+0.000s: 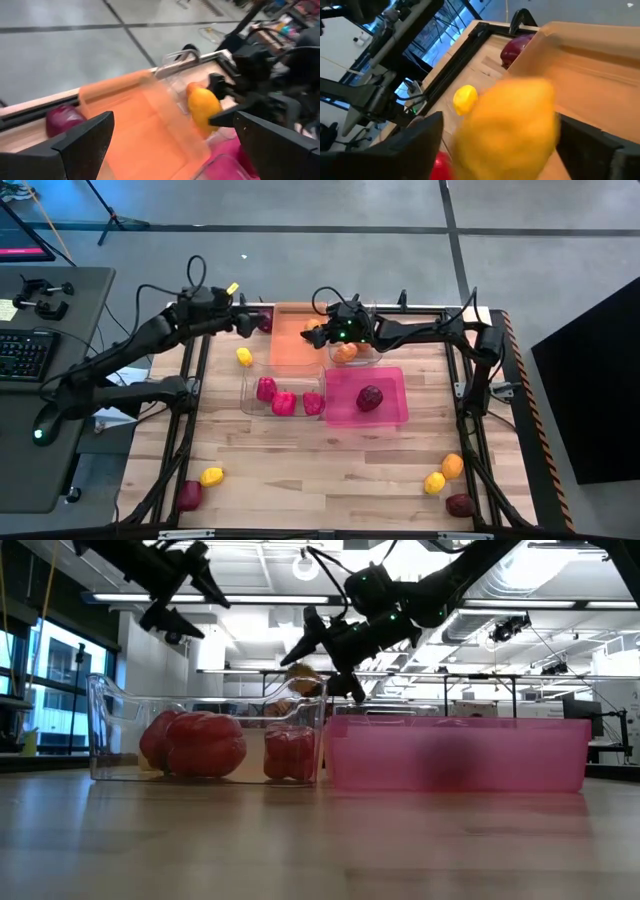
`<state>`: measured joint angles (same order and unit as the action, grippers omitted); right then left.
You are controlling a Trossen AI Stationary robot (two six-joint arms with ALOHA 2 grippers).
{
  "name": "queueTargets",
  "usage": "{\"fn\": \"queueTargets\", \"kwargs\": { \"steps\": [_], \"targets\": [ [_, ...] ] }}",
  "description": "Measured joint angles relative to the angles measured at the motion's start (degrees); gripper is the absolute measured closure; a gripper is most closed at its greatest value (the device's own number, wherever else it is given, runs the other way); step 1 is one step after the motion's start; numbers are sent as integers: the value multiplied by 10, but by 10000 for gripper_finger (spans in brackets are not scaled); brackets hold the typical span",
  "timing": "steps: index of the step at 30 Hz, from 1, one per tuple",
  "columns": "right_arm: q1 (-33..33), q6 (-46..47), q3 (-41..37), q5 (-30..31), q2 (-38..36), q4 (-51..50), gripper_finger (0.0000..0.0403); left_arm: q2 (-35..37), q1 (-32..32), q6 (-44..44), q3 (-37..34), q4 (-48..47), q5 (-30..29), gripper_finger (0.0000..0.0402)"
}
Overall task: Sort produce into baskets
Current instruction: Put the lemon into the orange bin, then put the red apple into the pink bin
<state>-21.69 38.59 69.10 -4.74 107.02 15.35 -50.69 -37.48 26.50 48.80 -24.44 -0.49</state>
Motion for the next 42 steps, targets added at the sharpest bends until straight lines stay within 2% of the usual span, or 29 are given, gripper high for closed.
{"fn": "queueTargets", "kwargs": {
  "steps": [4, 7, 10, 14, 16, 22, 27, 34, 42],
  "targets": [
    [0, 0, 0, 0, 0, 1, 11, -14, -14, 28, 1, -1, -1, 5],
    [-7, 0, 0, -2, -2, 24, 19, -32, -20, 35, 17, -21, -2, 5],
    [-25, -11, 0, -29, -17, 34, 26, -72, -26, 34, 63, -72, -10, 5],
    [-60, -31, 0, -75, -57, 32, 26, -169, -39, 12, 137, -200, -80, 5],
    [-76, -36, 0, -89, -77, 30, 26, -221, -53, 3, 158, -228, -95, 5],
    [-103, -54, 0, -105, -125, 15, 26, -354, -103, 8, 170, -182, -50, 5],
    [-104, -79, 0, -106, -139, -19, 26, -421, -130, 20, 171, -154, -27, 5],
    [-100, -82, 0, -107, -137, -59, 26, -465, -149, 33, 171, -146, -56, 5],
    [-100, -82, 0, -107, -136, -61, 26, -492, -162, 30, 171, -115, -48, 5]
  ]
}}
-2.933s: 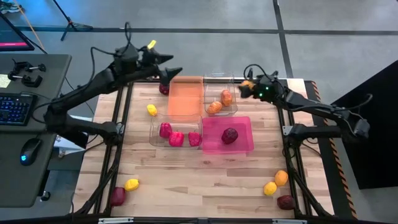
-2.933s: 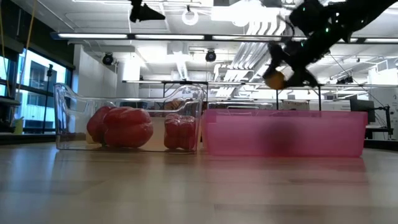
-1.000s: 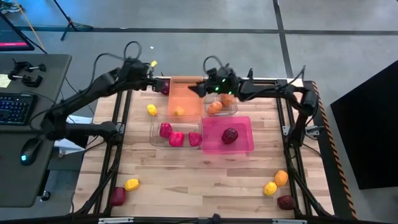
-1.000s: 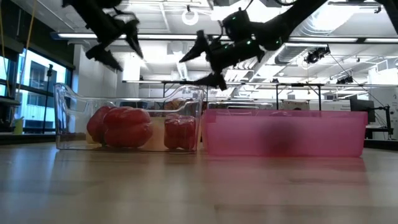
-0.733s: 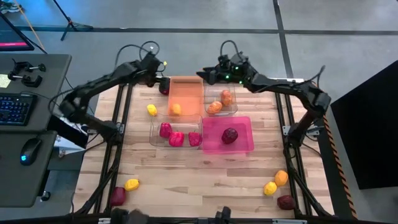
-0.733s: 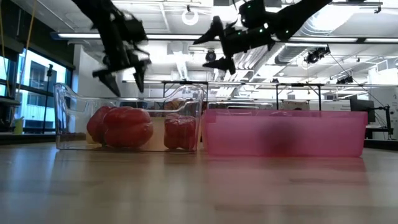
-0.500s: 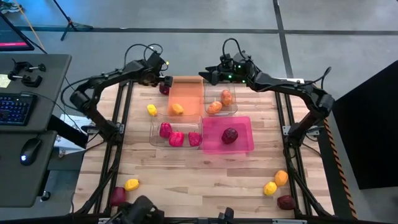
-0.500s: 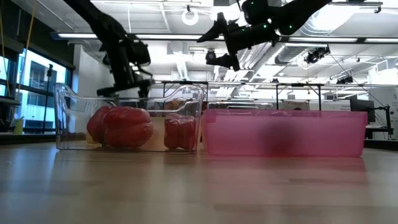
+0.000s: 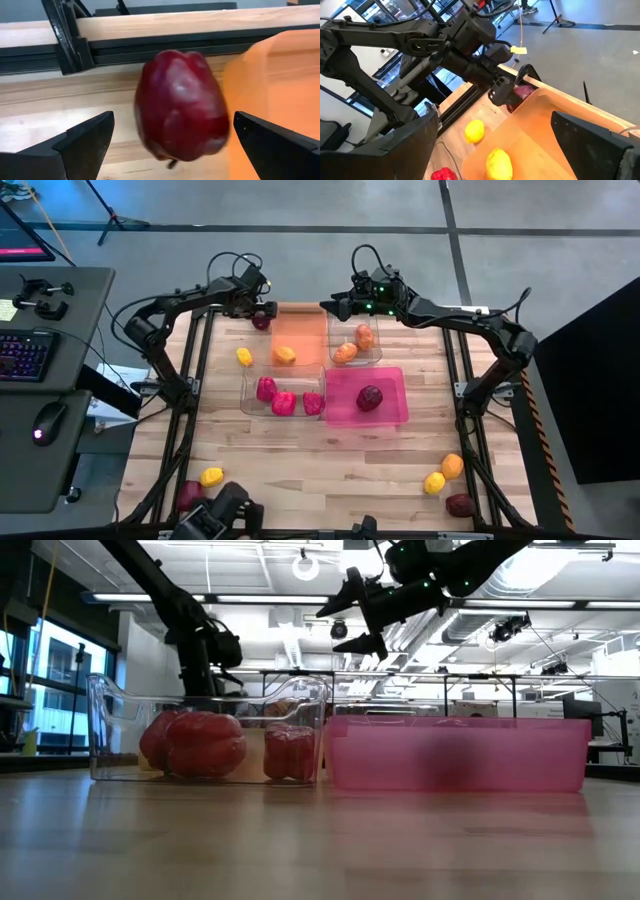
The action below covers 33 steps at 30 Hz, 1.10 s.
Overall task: Sort produce into baskets
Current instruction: Put the red apple into the pink bin
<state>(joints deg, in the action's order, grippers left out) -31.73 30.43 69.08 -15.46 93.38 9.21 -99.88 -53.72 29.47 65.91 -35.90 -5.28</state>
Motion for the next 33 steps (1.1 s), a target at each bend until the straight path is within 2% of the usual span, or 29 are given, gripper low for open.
{"fn": "queueTargets", "kwargs": {
  "steps": [19, 22, 26, 30, 33],
  "targets": [
    [3, 16, 0, 1, 0, 0, 26, -63, -30, -32, 0, 0, -11, 9],
    [7, 15, 0, 1, 0, 0, 26, -63, -29, -32, 0, 3, -21, 38],
    [11, 11, 0, 1, 0, 0, 26, -51, -29, -33, -1, 12, -28, 123],
    [16, 10, 0, -2, 0, 0, 26, 3, -22, -71, -1, 54, -29, 130],
    [16, -12, -1, -37, -14, 0, 26, 79, -7, -114, -1, 72, -26, 130]
  ]
}}
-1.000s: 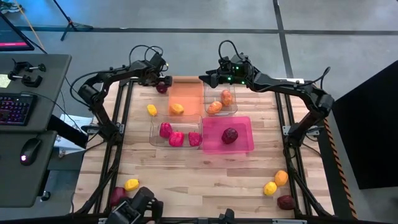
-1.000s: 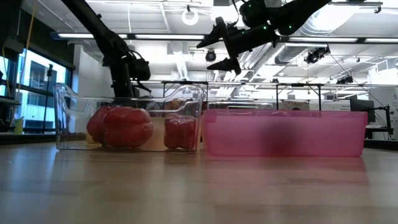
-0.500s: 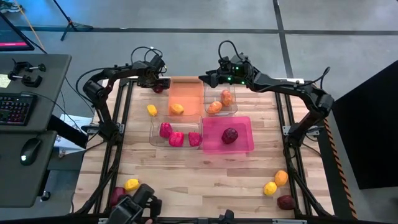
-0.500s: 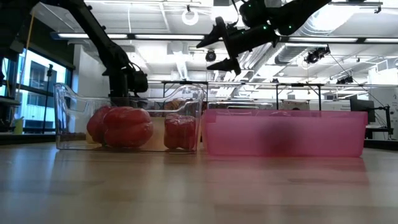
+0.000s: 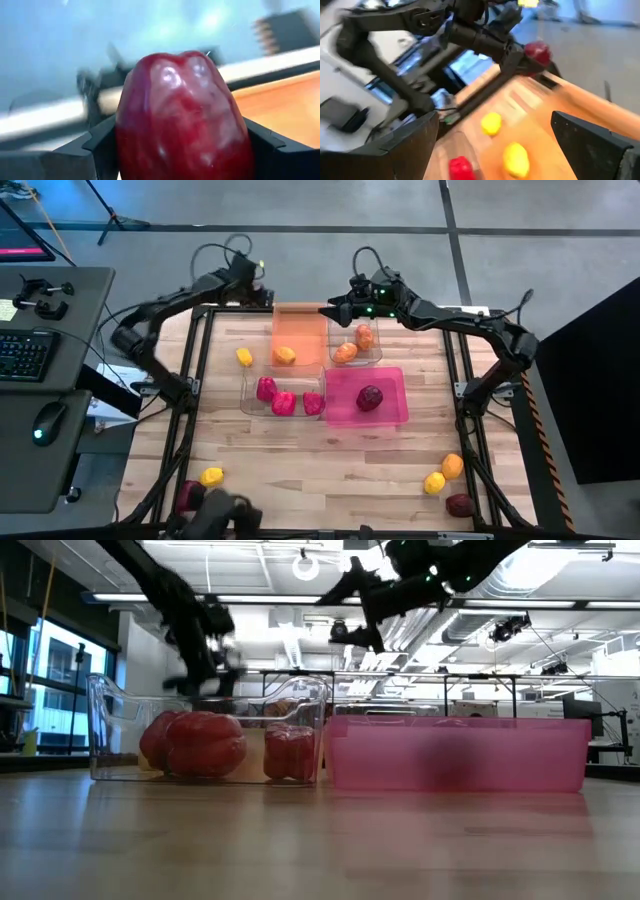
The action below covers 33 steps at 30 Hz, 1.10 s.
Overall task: Sort produce into baskets
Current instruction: Put the red apple into the pink bin
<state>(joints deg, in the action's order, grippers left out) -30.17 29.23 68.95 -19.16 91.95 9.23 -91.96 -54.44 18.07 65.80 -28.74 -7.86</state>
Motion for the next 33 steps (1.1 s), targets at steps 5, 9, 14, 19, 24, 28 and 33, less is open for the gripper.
{"fn": "queueTargets", "kwargs": {
  "steps": [5, 9, 14, 19, 24, 28, 33],
  "targets": [
    [-3, -64, 0, -33, -86, 13, 26, 162, 82, -17, -30, 63, 73, 130],
    [-9, -113, 0, 2, -165, 1, 26, 248, 202, 46, -96, 132, 61, 129],
    [-11, -146, 1, 43, -247, -17, 26, 250, 363, 109, -174, 236, 27, 123],
    [-11, -158, 1, 68, -286, -56, 26, 144, 453, 78, -166, 313, 36, 122],
    [-11, -158, 1, 69, -290, -101, 26, 14, 478, 6, -81, 338, 86, 121],
    [-11, -158, 1, 69, -286, -134, 26, -65, 485, -17, -4, 324, 93, 112],
    [-11, -158, 1, 69, -286, -146, 26, -104, 486, -18, 53, 286, 93, 94]
  ]
}}
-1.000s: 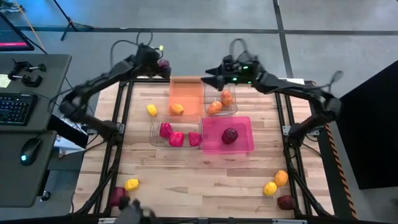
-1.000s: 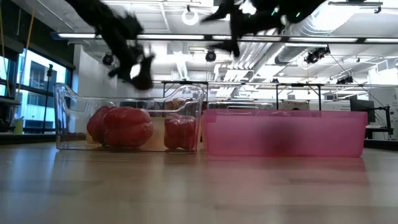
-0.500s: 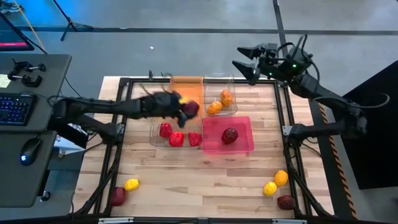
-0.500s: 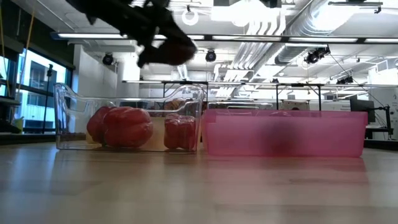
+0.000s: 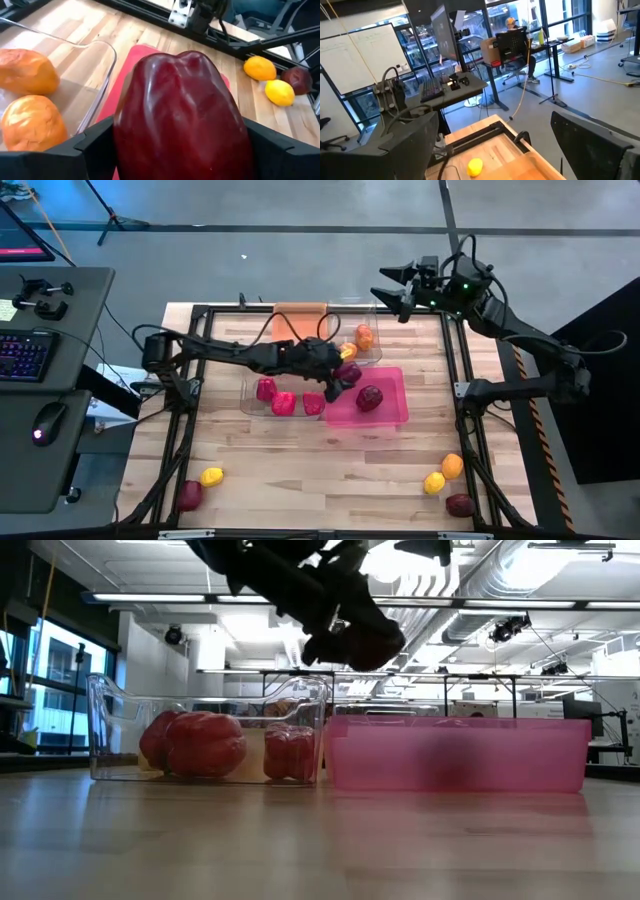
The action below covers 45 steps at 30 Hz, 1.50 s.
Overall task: Sort produce into baskets
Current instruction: Put the red apple into the pink bin, then put the lemon into the orange bin
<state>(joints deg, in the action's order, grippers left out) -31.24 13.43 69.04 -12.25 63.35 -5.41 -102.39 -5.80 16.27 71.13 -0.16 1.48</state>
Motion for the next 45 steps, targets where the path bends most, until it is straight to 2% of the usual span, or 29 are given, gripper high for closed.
{"fn": "queueTargets", "kwargs": {
  "steps": [4, 8, 13, 17, 20, 22, 26, 28, 31, 33, 35, 37, 41, 45],
  "targets": [
    [0, 0, 0, 0, 0, 0, 26, -9, -3, 15, 10, 1, -1, 89],
    [1, 0, 0, 0, 0, 0, 26, -11, -10, 34, 11, -53, 11, 81],
    [1, -5, 0, 0, 0, 1, 26, -12, -9, 34, 11, -63, 18, 45],
    [1, -5, 0, 20, 0, 1, 26, -11, -18, 55, 26, -81, 56, 14],
    [1, -5, 0, 24, 0, 0, 26, 10, -37, 45, 61, -165, 86, 6],
    [0, -5, 0, 25, 0, 1, 26, 40, -56, 30, 88, -240, 82, 5],
    [0, -15, 0, 30, 0, 0, 26, 126, -96, -21, 102, -374, -3, 5],
    [1, -19, 0, 40, 0, 0, 26, 168, -108, -39, 102, -442, -97, 5],
    [0, -20, 0, 68, 1, 0, 26, 215, -120, 15, 100, -560, -245, 5],
    [0, -19, 0, 85, 4, 0, 26, 244, -133, 67, 78, -615, -283, 5],
    [0, -19, 0, 96, 9, 0, 26, 276, -148, 125, 31, -639, -288, 5],
    [0, -19, 0, 104, 15, 0, 26, 306, -168, 181, -34, -630, -266, 5],
    [0, -7, 0, 106, 31, 0, 26, 338, -222, 292, -160, -604, -184, 5],
    [0, 12, 0, 106, 47, 0, 26, 344, -254, 358, -234, -553, -174, 5]
  ]
}}
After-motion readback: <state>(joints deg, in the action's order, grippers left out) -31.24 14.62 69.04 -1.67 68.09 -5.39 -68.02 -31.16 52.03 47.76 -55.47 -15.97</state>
